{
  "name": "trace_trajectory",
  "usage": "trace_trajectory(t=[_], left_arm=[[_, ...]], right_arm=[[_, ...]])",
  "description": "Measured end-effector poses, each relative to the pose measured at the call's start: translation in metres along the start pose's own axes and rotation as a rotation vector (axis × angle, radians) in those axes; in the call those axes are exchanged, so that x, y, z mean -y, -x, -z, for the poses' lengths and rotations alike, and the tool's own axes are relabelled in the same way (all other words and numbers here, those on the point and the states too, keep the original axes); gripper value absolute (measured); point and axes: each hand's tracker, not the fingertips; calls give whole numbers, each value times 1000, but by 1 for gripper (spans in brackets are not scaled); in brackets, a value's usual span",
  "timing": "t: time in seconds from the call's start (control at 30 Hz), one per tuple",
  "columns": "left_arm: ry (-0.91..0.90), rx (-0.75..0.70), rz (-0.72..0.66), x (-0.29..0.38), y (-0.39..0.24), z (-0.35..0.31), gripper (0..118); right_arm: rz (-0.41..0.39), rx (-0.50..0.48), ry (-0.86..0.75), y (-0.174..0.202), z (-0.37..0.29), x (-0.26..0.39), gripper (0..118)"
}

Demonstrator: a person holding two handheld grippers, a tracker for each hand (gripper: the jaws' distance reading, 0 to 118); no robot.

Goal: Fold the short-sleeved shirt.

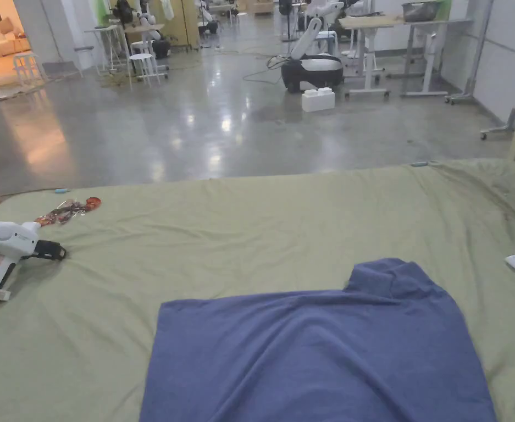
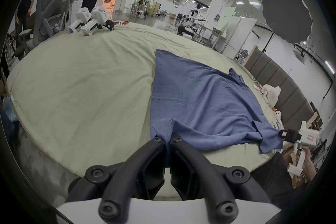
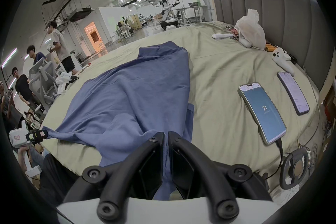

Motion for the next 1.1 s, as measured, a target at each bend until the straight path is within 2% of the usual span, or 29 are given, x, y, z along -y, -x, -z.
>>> trace_trajectory(t=[0.07, 0.1, 0.13, 0.17, 0.2, 0.27, 0.3, 0.33, 0.37, 0.47, 0.53, 0.73, 0.83, 0.93, 0.97, 1.03, 1.1], left_arm=[[12, -23, 46, -4, 0, 2, 16], [16, -40, 64, -6, 0, 3, 30], [21, -72, 92, -7, 1, 4, 42], [28, -88, 101, -8, 2, 6, 58], [41, -107, 97, -8, 4, 7, 58], [39, -123, 86, -8, 7, 5, 67], [34, -125, 84, -9, 8, 3, 82], [13, -136, 85, -9, 8, -2, 88], [-38, -160, 101, -11, 6, -8, 91], [-163, -187, 196, -20, -10, -28, 92], [-245, -175, 244, -26, -26, -44, 92], [-506, -149, 355, -33, -78, -87, 93], [-550, -143, 355, -37, -95, -99, 93], [-575, -161, 384, -43, -108, -108, 90], [-580, -168, 395, -43, -112, -111, 85], [-602, -146, 416, -46, -116, -116, 70], [-611, -133, 416, -48, -122, -120, 55]], right_arm=[[-6, 6, 4, -3, 4, -4, 5], [-11, 15, 12, -4, 7, -6, 7], [-19, 29, 17, -6, 10, -6, 15], [-23, 39, 23, -8, 12, -6, 31], [-27, 54, 37, -9, 13, -7, 37], [-42, 84, 41, -11, 11, -6, 51], [-41, 84, 35, -12, 9, -5, 74], [-41, 91, 19, -13, 4, -6, 79], [-34, 100, -1, -13, -1, -8, 79], [-4, 73, -87, -6, -21, -14, 79], [-13, 64, -156, 3, -34, -21, 79], [-110, 54, -379, 47, -74, -37, 79], [-186, 61, -422, 63, -83, -42, 79], [-229, 55, -472, 75, -94, -42, 78], [-241, 63, -483, 79, -97, -43, 75], [-258, 72, -503, 86, -102, -42, 60], [-273, 67, -512, 92, -105, -42, 38]])
